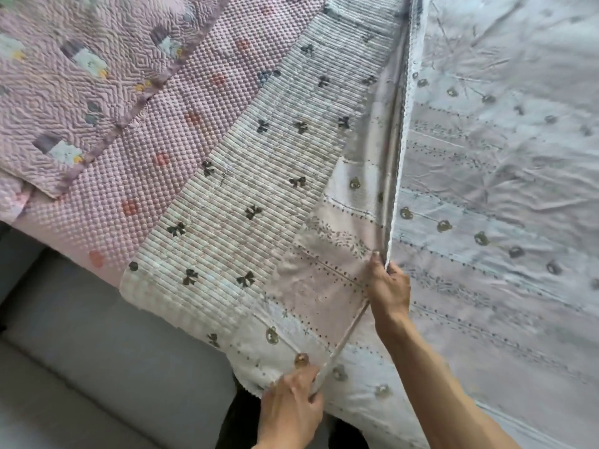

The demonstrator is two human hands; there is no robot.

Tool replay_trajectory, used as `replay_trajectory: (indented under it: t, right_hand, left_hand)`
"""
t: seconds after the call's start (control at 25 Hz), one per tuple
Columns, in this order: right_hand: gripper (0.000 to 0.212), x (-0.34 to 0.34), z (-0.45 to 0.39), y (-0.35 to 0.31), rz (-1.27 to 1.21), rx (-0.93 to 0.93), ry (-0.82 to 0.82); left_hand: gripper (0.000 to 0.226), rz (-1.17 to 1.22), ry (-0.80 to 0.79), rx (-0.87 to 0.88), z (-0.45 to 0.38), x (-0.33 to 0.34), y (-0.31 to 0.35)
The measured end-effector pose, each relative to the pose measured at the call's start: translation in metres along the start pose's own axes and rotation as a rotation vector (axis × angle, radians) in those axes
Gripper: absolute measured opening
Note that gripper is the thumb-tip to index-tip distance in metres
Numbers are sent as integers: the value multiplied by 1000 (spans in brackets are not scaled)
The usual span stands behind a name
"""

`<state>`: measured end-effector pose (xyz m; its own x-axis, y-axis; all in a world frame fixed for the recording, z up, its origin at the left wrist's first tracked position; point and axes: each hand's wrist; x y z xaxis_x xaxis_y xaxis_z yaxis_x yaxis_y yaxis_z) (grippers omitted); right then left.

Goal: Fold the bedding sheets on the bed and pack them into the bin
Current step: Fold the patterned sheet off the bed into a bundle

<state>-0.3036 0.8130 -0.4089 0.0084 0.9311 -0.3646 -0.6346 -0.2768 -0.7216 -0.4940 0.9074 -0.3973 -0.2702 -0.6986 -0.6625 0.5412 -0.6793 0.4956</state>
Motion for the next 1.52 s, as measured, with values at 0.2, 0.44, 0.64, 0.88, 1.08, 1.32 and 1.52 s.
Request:
replay_trajectory:
  t: [0.2, 0.44, 0.64, 0.88, 1.08, 1.32, 1.52]
  right_hand:
    - [26, -96, -21, 36, -40, 84, -1]
    - [34, -165, -35, 51, 12, 125, -75]
    - [27, -209, -63, 73, 140, 146, -176]
    - [27, -309, -94, 118, 173, 244, -325]
    - [26, -389, -99, 143, 25, 260, -426]
    - [27, -466, -94, 180, 37, 235, -364]
    - [26, -524, -83, 210, 84, 201, -362]
  left_hand:
    - [34, -122, -125, 142, 34, 80, 55]
    - [23, -116, -64, 84, 45, 129, 81]
    - [20, -111, -92, 15, 65, 172, 111]
    - [18, -72, -16, -141, 106, 266, 183]
    - [36, -61, 44, -150, 131, 334, 224]
    - [34, 11, 43, -131, 164, 398, 260]
    - [33, 4, 32, -129, 209, 450, 297]
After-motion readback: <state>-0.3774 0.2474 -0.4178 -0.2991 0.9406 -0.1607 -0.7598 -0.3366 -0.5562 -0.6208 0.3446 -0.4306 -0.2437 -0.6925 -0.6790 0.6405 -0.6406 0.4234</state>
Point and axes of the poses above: each hand's wrist, its own z-axis away from the middle knuckle, its own x-axis out of the palm, y = z × x, and after that the axes turned 1 degree about x, right-handed
